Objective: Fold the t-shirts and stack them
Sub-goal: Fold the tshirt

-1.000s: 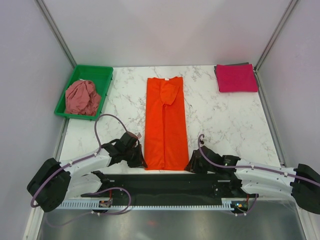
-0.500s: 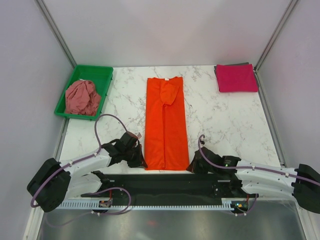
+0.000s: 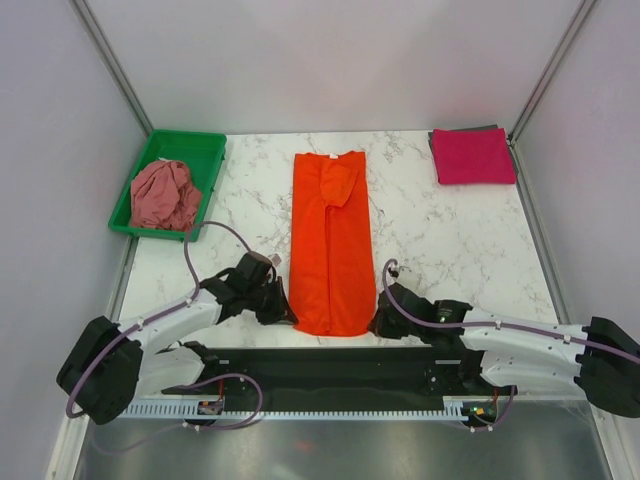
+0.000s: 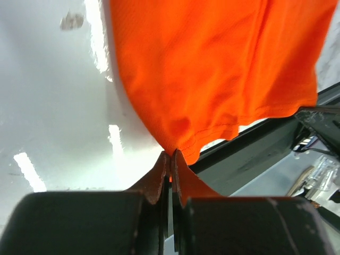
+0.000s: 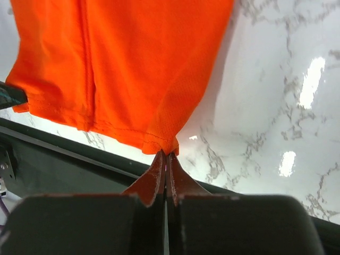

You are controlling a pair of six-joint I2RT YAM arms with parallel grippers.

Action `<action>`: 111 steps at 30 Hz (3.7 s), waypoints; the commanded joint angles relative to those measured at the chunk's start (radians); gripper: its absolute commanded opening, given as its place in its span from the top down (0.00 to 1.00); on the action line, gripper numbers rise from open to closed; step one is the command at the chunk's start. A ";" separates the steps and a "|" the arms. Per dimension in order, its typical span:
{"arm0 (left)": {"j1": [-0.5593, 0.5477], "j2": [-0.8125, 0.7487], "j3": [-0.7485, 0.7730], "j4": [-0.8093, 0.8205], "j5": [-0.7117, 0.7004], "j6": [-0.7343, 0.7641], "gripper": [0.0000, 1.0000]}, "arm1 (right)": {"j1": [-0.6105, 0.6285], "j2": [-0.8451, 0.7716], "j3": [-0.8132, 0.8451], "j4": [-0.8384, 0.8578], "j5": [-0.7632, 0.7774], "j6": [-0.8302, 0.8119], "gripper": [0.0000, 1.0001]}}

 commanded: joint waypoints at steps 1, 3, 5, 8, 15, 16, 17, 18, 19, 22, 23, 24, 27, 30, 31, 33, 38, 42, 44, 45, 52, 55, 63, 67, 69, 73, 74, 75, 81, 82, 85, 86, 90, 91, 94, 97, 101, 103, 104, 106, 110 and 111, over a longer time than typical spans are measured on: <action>0.038 0.042 0.091 0.017 0.051 0.016 0.98 | -0.004 0.066 0.106 -0.017 0.095 -0.111 1.00; 0.073 0.091 0.130 0.017 0.053 0.022 0.98 | -0.034 0.105 0.157 -0.017 0.103 -0.147 1.00; 0.093 0.130 0.159 0.016 0.074 0.060 0.98 | -0.054 0.157 0.192 -0.017 0.115 -0.197 1.00; 0.124 0.188 0.216 0.017 0.076 0.079 0.98 | -0.111 0.218 0.258 -0.017 0.109 -0.266 1.00; 0.200 0.352 0.410 0.019 0.059 0.155 0.98 | -0.256 0.370 0.424 0.002 0.083 -0.440 1.00; 0.202 0.404 0.433 0.017 0.040 0.168 0.98 | -0.269 0.413 0.432 0.022 0.080 -0.457 1.00; 0.204 0.435 0.459 0.019 0.016 0.181 0.98 | -0.280 0.436 0.438 0.045 0.082 -0.474 1.00; 0.208 0.466 0.514 0.020 -0.010 0.213 0.98 | -0.300 0.489 0.457 0.087 0.079 -0.509 1.00; 0.210 0.501 0.542 0.019 -0.016 0.229 0.98 | -0.310 0.519 0.474 0.095 0.079 -0.524 1.00; 0.228 0.601 0.639 0.019 -0.018 0.254 0.98 | -0.353 0.603 0.557 0.094 0.096 -0.572 1.00; 0.236 0.627 0.657 0.017 -0.027 0.255 0.98 | -0.363 0.615 0.574 0.094 0.094 -0.579 1.00; 0.246 0.636 0.686 0.019 -0.039 0.255 0.98 | -0.384 0.626 0.608 0.094 0.088 -0.595 1.00; 0.279 0.673 0.739 0.017 -0.049 0.255 0.98 | -0.421 0.669 0.671 0.088 0.073 -0.628 1.00; 0.299 0.725 0.799 0.016 -0.015 0.252 0.98 | -0.455 0.724 0.731 0.085 0.063 -0.656 1.00; 0.303 0.736 0.815 0.017 -0.007 0.252 0.98 | -0.465 0.743 0.747 0.083 0.060 -0.671 1.00; 0.315 0.768 0.863 0.017 0.006 0.247 0.98 | -0.497 0.780 0.793 0.080 0.040 -0.684 1.00; 0.348 0.802 0.955 0.017 0.034 0.226 0.98 | -0.544 0.835 0.907 0.059 0.005 -0.713 1.00; 0.372 0.851 1.021 0.014 0.066 0.218 0.98 | -0.564 0.895 0.971 0.042 -0.010 -0.727 1.00; 0.386 0.885 1.055 0.011 0.063 0.218 0.98 | -0.574 0.916 1.005 0.034 -0.019 -0.730 1.00; 0.391 0.894 1.064 0.008 0.062 0.221 0.98 | -0.583 0.935 1.017 0.033 -0.026 -0.731 1.00; 0.431 0.978 1.148 -0.001 0.100 0.221 0.98 | -0.610 1.036 1.128 -0.007 -0.044 -0.747 1.00; 0.441 1.017 1.202 -0.001 0.128 0.223 0.98 | -0.620 1.065 1.160 -0.012 -0.039 -0.748 1.00; 0.447 1.055 1.274 -0.003 0.187 0.215 0.98 | -0.631 1.070 1.195 -0.017 -0.044 -0.747 1.00; 0.447 1.009 1.279 -0.004 0.169 0.183 0.98 | -0.633 1.048 1.217 -0.032 -0.043 -0.744 1.00; 0.451 1.024 1.312 -0.006 0.174 0.189 0.98 | -0.640 1.057 1.232 -0.030 -0.036 -0.744 1.00; 0.461 1.102 1.412 -0.007 0.206 0.168 0.98 | -0.660 1.114 1.289 -0.030 -0.053 -0.735 1.00; 0.463 1.134 1.421 -0.006 0.209 0.162 0.98 | -0.663 1.134 1.297 -0.030 -0.061 -0.734 1.00; 0.464 1.147 1.431 -0.006 0.212 0.157 0.98 | -0.666 1.143 1.306 -0.030 -0.064 -0.730 1.00; 0.486 1.248 1.492 -0.006 0.215 0.148 0.94 | -0.682 1.203 1.366 -0.030 -0.072 -0.731 0.95; 0.495 1.256 1.497 -0.006 0.223 0.143 0.91 | -0.686 1.217 1.390 -0.030 -0.076 -0.739 0.87; 0.509 1.259 1.526 -0.006 0.247 0.169 0.67 | -0.700 1.231 1.447 -0.052 -0.098 -0.748 0.68; 0.515 1.248 1.529 -0.006 0.253 0.181 0.63 | -0.705 1.223 1.455 -0.058 -0.104 -0.751 0.66; 0.543 1.144 1.485 -0.006 0.260 0.230 0.55 | -0.715 1.142 1.420 -0.079 -0.162 -0.783 0.56; 0.546 1.083 1.436 -0.006 0.241 0.243 0.53 | -0.715 1.096 1.377 -0.082 -0.183 -0.788 0.54; 0.547 0.983 1.317 -0.006 0.220 0.293 0.49 | -0.715 1.004 1.251 -0.084 -0.269 -0.810 0.50; 0.546 0.931 1.192 -0.007 0.243 0.329 0.48 | -0.715 0.952 1.125 -0.079 -0.364 -0.839 0.48; 0.544 0.862 1.041 -0.006 0.212 0.367 0.48 | -0.717 0.901 1.018 -0.061 -0.460 -0.873 0.47; 0.543 0.854 0.992 -0.007 0.207 0.396 0.49 | -0.717 0.904 0.970 -0.023 -0.526 -0.879 0.47; 0.541 0.860 0.984 -0.006 0.209 0.414 0.49 | -0.719 0.909 0.958 -0.006 -0.541 -0.876 0.47; 0.536 0.871 0.974 -0.006 0.237 0.428 0.50 | -0.720 0.933 0.933 0.023 -0.573 -0.877 0.47; 0.523 0.909 0.986 -0.006 0.276 0.465 0.51 | -0.725 0.956 0.906 0.065 -0.599 -0.879 0.47; 0.520 0.917 0.987 -0.006 0.280 0.468 0.51 | -0.725 0.959 0.898 0.069 -0.604 -0.876 0.47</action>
